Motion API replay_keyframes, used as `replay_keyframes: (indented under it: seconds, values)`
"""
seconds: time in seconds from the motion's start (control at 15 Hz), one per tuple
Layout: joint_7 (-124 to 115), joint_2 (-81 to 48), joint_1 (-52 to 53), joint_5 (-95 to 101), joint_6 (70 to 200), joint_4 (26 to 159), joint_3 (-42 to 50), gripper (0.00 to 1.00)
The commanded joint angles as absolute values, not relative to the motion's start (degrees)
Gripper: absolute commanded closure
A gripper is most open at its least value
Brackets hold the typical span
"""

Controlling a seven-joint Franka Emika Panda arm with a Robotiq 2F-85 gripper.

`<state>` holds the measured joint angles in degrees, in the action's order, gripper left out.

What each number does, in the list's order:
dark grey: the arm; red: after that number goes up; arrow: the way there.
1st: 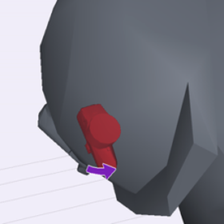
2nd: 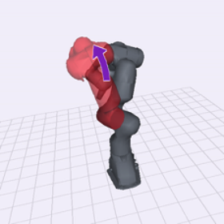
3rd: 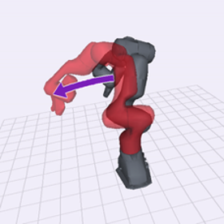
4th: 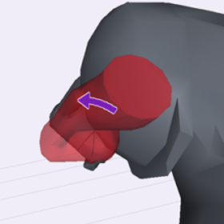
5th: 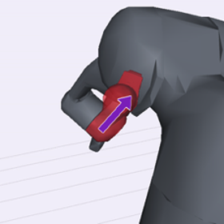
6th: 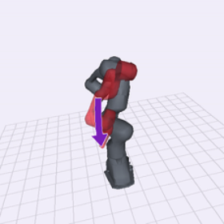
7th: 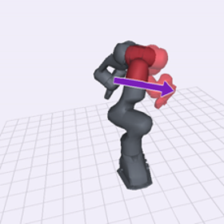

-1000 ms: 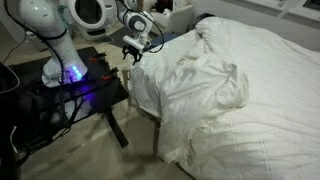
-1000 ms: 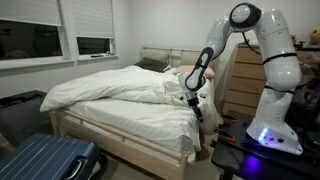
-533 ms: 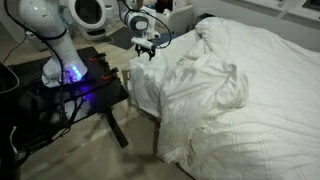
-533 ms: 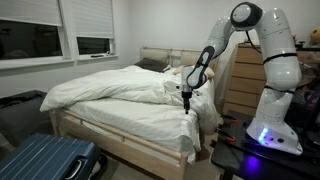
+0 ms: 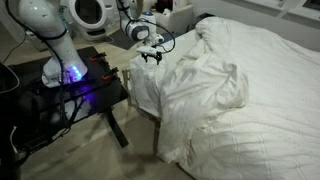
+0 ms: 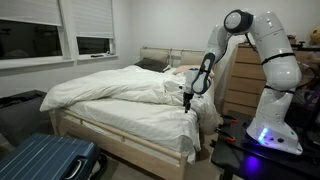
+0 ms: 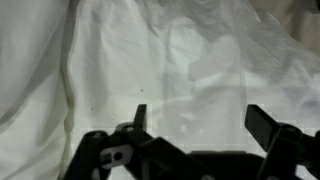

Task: Straighten the bottom right corner of the bedsheet

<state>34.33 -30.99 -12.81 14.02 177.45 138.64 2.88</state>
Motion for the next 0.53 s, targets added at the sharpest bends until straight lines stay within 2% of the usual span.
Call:
replay_keyframes:
  seconds: [0.0, 0.27, 0.33, 0.47]
  values:
    - [31.45, -34.48, -9.98, 17.49, 182.82, 137.47, 7.57, 0.00]
    - [29.43, -37.56, -7.68, 18.25, 185.05, 136.36, 10.83, 0.00]
    - [29.01, -38.12, -7.28, 18.31, 185.26, 136.13, 11.18, 0.17]
    - [28.15, -39.06, -6.68, 18.34, 185.57, 135.65, 11.60, 0.34]
